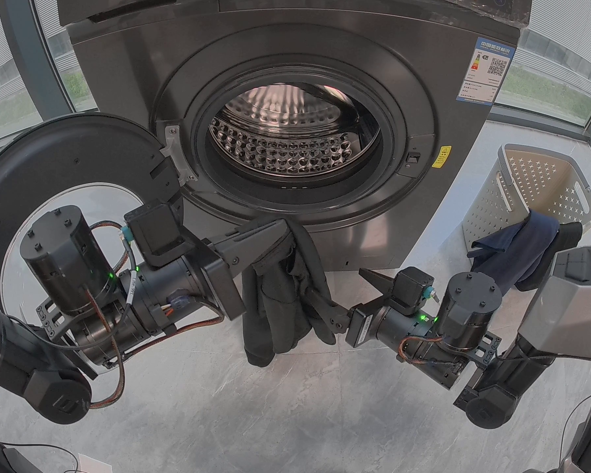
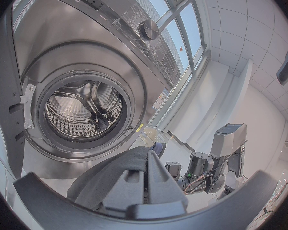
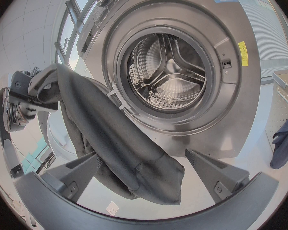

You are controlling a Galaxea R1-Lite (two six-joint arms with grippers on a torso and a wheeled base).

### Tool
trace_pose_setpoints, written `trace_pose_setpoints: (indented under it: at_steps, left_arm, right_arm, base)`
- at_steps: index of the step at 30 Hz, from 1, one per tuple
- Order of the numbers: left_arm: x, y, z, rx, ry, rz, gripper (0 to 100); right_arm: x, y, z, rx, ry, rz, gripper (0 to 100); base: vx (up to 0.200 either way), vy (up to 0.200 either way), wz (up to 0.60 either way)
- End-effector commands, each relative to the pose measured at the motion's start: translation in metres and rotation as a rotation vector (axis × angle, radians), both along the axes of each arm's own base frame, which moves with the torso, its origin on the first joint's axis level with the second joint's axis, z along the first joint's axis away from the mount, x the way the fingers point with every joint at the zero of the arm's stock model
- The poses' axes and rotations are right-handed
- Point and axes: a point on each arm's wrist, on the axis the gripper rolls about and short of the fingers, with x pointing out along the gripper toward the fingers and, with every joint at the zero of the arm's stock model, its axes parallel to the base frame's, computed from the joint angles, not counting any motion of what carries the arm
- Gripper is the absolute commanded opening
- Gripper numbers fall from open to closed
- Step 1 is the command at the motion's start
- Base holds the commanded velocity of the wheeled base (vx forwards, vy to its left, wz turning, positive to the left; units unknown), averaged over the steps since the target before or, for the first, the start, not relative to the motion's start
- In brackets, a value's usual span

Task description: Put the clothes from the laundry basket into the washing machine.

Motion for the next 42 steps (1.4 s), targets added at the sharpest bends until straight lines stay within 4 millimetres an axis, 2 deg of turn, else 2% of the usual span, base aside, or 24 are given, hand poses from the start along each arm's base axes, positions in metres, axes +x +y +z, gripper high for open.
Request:
trace_pose_setpoints:
  at_steps: [1,8,19,26,33,37,42]
  left_arm:
    - [0.001,0.001,0.001,-0.003,-0.003,0.005,0]
    - [0.001,0.002,0.001,-0.003,-0.003,0.008,0]
    - [0.001,0.002,0.001,-0.007,-0.01,0.008,0]
    - [0.001,0.001,0.001,-0.004,-0.008,0.007,0]
    - [0.004,0.0,0.001,-0.005,-0.01,0.008,0]
    - [0.004,-0.001,0.002,-0.008,-0.013,0.008,0]
    - [0.004,-0.001,0.003,-0.012,-0.016,0.009,0]
  right_arm:
    - [-0.007,-0.006,0.0,-0.011,0.012,0.001,100]
    - [-0.016,-0.009,-0.004,-0.032,0.036,0.013,100]
    - [0.013,0.019,-0.027,-0.029,0.031,0.016,100]
    - [0.028,0.026,-0.023,0.004,-0.007,0.004,100]
    - [0.023,0.022,-0.027,-0.016,0.012,0.011,100]
    - [0.012,0.017,-0.037,-0.064,0.049,0.021,100]
    - [0.014,0.018,-0.036,-0.059,0.041,0.018,100]
  base:
    - [0.0,0.0,0.0]
    - [0.0,0.0,0.0]
    - [0.0,0.0,0.0]
    - [0.0,0.0,0.0]
    - [0.0,0.0,0.0]
    - [0.0,0.0,0.0]
    - [0.0,0.0,0.0]
